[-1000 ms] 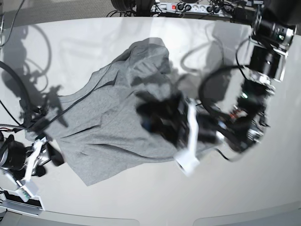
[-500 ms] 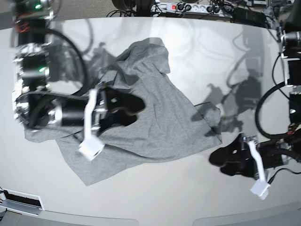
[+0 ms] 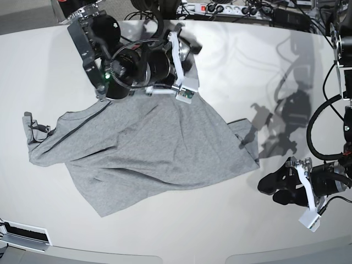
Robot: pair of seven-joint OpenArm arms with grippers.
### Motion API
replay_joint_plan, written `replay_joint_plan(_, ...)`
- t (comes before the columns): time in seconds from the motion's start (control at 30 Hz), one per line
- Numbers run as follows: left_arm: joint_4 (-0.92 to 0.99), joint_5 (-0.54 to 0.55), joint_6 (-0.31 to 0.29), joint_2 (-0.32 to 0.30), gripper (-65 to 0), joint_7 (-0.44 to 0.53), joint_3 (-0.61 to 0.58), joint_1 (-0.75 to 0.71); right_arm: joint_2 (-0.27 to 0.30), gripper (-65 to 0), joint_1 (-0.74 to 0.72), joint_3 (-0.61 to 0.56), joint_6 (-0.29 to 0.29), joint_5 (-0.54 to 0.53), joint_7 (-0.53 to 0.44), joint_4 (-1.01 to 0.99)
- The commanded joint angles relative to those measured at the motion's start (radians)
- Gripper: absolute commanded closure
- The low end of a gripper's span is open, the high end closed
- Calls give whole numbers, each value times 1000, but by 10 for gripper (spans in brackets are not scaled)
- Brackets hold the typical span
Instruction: Layout the t-shirt on the table in an organized manner, then fold the t-shirt properly
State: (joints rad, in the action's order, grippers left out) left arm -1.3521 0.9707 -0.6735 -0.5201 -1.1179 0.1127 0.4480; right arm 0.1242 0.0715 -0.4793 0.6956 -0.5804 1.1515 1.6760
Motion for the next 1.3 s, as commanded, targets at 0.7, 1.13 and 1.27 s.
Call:
replay_joint_plan(0.7, -15, 18, -3, -29, -405, 19, 8, 6, -5, -115, 17, -105, -327, 586, -179, 16)
replay_joint_plan(1.13, -14, -285, 323, -15, -406, 315, 8, -225, -5, 0, -16, -102, -285, 589, -164, 17)
replay_joint_plan(1.27, 11, -364, 355, 40, -406, 391, 8, -265, -5, 0, -17, -102, -262, 589, -161, 17)
